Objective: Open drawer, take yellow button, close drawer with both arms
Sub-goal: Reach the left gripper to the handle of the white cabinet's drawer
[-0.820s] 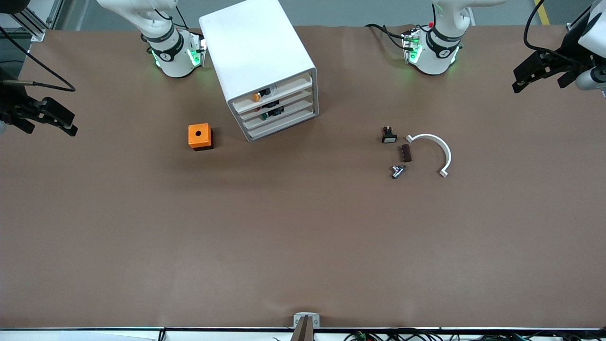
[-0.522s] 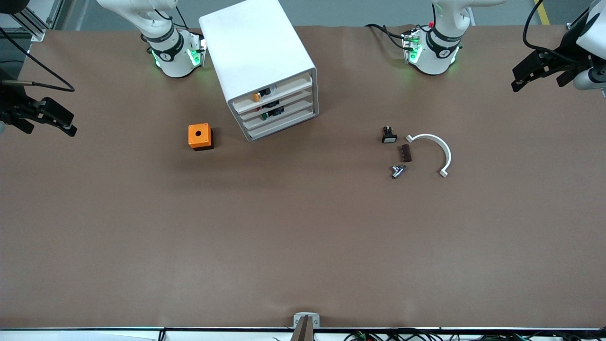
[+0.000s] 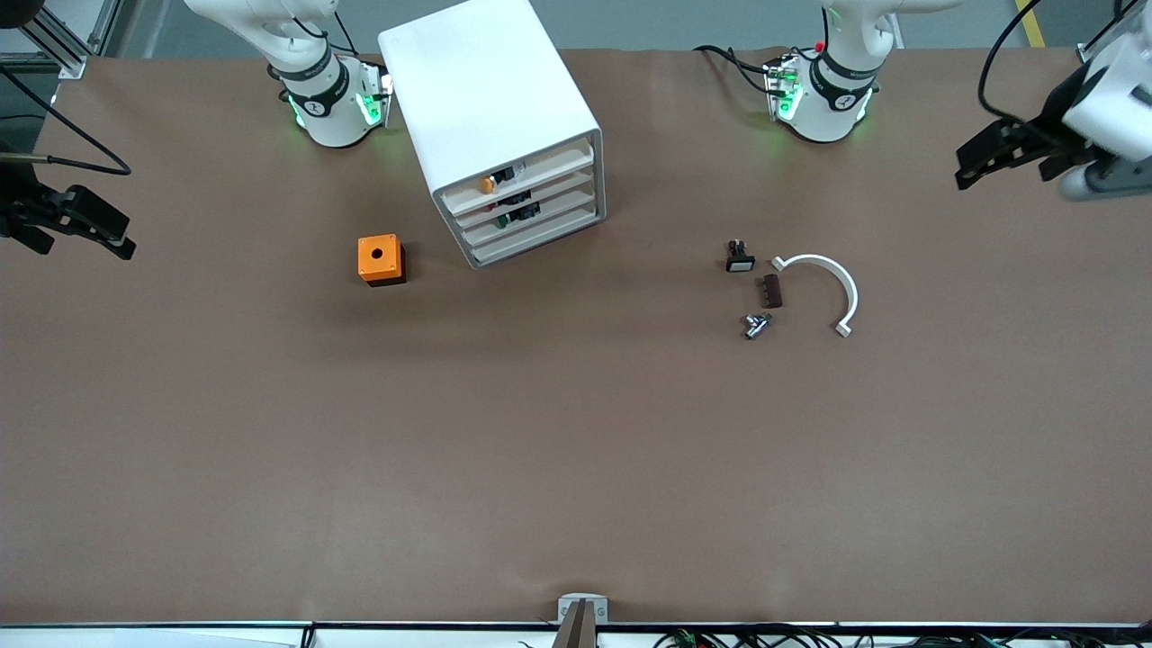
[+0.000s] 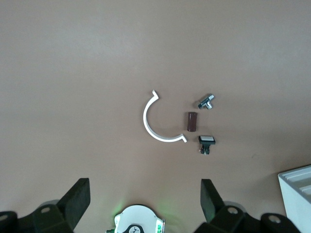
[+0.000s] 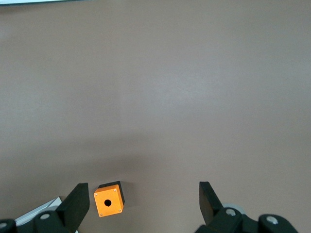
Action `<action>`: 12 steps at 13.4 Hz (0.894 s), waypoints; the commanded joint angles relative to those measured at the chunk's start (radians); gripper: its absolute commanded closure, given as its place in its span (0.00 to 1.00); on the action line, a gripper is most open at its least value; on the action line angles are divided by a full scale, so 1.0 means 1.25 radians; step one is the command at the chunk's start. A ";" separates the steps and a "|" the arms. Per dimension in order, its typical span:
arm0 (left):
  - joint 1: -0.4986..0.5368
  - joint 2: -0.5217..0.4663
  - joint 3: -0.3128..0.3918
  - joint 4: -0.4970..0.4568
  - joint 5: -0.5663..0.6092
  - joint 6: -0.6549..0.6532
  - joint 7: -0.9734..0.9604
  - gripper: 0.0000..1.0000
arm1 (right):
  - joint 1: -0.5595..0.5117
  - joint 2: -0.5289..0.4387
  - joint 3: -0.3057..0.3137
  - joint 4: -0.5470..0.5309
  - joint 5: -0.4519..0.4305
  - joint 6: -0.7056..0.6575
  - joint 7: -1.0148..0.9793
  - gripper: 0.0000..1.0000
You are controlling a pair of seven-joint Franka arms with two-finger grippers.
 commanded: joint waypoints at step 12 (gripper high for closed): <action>-0.103 0.335 -0.208 -0.004 0.005 0.273 -0.599 0.00 | -0.004 -0.008 0.007 -0.005 -0.005 0.003 -0.013 0.00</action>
